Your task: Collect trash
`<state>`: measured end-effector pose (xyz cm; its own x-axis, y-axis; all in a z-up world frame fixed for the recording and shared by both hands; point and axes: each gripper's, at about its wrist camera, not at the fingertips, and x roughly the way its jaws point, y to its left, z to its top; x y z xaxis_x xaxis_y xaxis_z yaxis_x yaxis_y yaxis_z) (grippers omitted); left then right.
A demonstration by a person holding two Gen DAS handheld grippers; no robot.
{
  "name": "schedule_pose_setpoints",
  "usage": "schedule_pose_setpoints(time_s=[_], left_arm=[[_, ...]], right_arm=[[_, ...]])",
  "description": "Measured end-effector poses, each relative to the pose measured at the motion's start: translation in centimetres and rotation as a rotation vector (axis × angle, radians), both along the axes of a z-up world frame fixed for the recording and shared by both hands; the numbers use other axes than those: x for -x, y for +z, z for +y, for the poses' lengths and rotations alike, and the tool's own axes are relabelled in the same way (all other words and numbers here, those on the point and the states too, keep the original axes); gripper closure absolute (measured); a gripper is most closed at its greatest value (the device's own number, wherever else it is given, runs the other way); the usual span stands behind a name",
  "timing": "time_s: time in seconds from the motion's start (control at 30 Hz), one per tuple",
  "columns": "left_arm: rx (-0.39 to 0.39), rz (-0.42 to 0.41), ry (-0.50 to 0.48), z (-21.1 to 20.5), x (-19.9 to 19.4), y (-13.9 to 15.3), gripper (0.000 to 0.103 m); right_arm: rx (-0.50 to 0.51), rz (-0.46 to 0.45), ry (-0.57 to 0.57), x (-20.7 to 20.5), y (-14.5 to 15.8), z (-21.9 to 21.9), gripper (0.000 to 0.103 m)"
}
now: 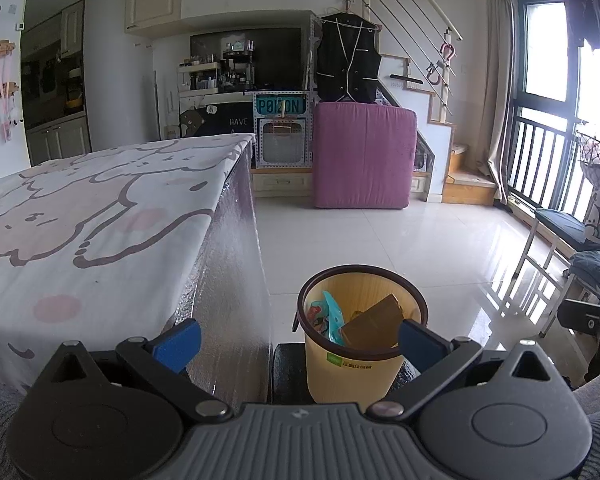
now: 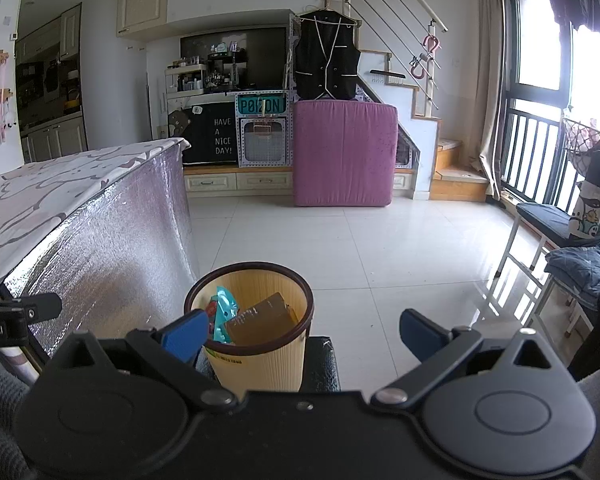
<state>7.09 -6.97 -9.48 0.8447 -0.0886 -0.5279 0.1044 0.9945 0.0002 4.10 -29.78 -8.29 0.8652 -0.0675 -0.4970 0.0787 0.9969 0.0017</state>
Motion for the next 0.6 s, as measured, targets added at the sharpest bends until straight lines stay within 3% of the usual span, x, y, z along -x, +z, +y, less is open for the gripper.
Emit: schedule_pose_setpoints(time_s=[0.6], left_arm=[[0.0,-0.002,0.001,0.09,-0.09,0.0,0.0]], right_arm=[[-0.001,0.001,0.0,0.0,0.03,-0.03,0.0]])
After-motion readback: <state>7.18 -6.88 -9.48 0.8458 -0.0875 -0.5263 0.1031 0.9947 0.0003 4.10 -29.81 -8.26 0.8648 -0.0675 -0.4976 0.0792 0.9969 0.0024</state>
